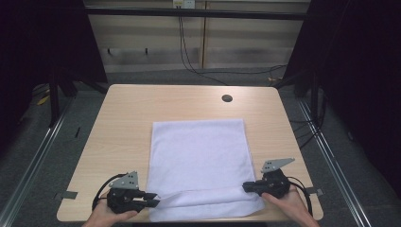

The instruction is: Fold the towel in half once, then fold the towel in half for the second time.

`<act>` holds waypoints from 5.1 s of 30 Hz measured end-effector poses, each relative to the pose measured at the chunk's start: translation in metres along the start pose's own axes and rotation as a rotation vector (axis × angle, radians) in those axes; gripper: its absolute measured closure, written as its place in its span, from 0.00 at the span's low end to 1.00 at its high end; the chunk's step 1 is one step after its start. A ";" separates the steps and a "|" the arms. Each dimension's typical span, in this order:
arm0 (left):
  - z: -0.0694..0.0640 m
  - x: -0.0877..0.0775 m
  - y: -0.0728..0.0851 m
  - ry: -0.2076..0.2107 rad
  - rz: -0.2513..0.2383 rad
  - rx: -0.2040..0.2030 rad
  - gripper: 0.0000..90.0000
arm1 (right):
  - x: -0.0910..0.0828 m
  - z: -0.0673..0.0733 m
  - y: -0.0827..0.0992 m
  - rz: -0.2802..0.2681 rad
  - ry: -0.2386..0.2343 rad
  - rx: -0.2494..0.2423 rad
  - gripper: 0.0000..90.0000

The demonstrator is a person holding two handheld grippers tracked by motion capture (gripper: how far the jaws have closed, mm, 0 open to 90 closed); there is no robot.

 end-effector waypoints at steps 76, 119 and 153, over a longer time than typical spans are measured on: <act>0.054 0.030 -0.012 -0.162 0.092 -0.085 0.86 | 0.012 -0.010 0.000 0.046 0.108 -0.034 0.79; 0.164 -0.004 -0.082 -0.274 -0.158 -0.150 0.97 | -0.007 -0.130 -0.082 -0.203 0.250 0.121 0.97; 0.146 -0.061 -0.131 -0.343 -0.340 -0.039 0.97 | -0.071 -0.096 -0.157 -0.414 0.237 -0.054 0.97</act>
Point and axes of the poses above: each handheld gripper's, and its own axes: x roughly forward along the jaws, y roughly out of its underside, z roughly to its left, the point moved 7 cm from there along x, roughly forward along the jaws, and after that the axes turned 3 degrees about -z, right-handed, at the moved point
